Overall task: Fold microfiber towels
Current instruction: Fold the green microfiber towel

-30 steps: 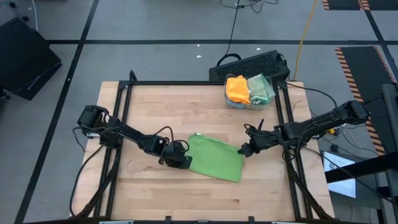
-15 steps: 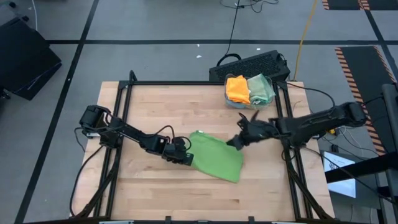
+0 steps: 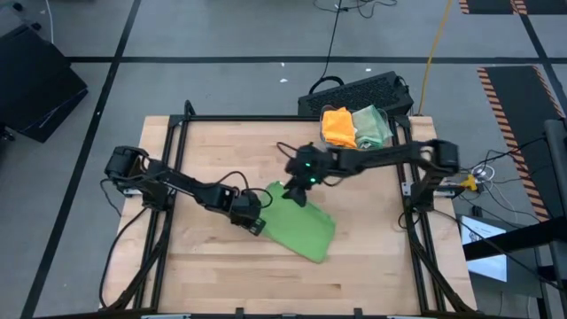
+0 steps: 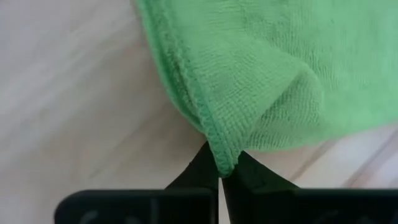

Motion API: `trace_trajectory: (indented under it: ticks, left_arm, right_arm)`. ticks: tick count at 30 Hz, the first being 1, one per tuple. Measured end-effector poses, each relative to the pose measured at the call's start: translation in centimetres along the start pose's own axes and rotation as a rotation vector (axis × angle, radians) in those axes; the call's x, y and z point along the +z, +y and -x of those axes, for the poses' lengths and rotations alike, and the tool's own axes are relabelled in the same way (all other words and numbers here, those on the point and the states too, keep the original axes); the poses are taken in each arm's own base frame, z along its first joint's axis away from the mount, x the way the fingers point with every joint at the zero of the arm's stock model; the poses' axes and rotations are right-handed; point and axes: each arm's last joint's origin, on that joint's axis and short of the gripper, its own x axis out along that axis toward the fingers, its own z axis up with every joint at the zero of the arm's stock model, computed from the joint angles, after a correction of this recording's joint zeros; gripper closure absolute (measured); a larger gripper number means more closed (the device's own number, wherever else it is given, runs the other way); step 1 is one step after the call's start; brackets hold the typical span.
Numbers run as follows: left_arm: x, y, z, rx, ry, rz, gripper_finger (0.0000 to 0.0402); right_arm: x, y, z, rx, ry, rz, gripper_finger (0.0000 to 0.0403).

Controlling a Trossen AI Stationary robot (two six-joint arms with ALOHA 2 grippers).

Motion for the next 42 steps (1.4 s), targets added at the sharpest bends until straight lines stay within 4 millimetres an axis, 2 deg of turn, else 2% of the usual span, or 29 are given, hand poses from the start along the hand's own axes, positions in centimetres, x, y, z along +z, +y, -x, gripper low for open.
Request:
trace_trajectory:
  ticks: [3, 6, 10, 14, 22, 29, 36, 42]
  left_arm:
    - [0.6, 0.3, 0.1, -0.009, 0.032, -0.075, 0.0398]
    - [1.3, 0.7, 0.1, -0.022, 0.061, -0.112, 0.0392]
    - [2.0, 1.2, 0.2, -0.015, 0.060, -0.105, 0.0384]
    - [2.5, 1.5, 0.3, -0.018, 0.064, -0.084, 0.0382]
    - [3.3, 1.8, 0.3, -0.029, 0.042, -0.066, 0.0380]
    - [3.7, 1.9, 0.3, -0.032, 0.011, -0.079, 0.0377]
    - [4.1, 2.0, 0.4, -0.035, 0.000, -0.069, 0.0321]
    - [4.7, 2.4, 0.6, -0.042, -0.005, -0.049, 0.0278]
  right_arm:
    - [1.2, -1.5, -1.8, -0.023, 0.004, 0.084, 0.0171]
    - [1.7, -3.6, -3.2, -0.055, 0.023, 0.121, 0.0157]
    - [1.7, -6.2, -4.2, -0.089, 0.041, 0.144, 0.0162]
    - [1.8, -7.8, -4.5, -0.052, 0.034, 0.166, 0.0178]
    - [1.1, -9.0, -5.2, -0.058, 0.066, 0.143, 0.0219]
    - [0.8, -8.9, -5.5, -0.179, 0.066, 0.109, 0.0240]
    - [0.4, -9.9, -5.6, -0.215, 0.087, 0.060, 0.0248]
    - [-0.2, -10.0, -6.3, -0.189, 0.123, 0.071, 0.0322]
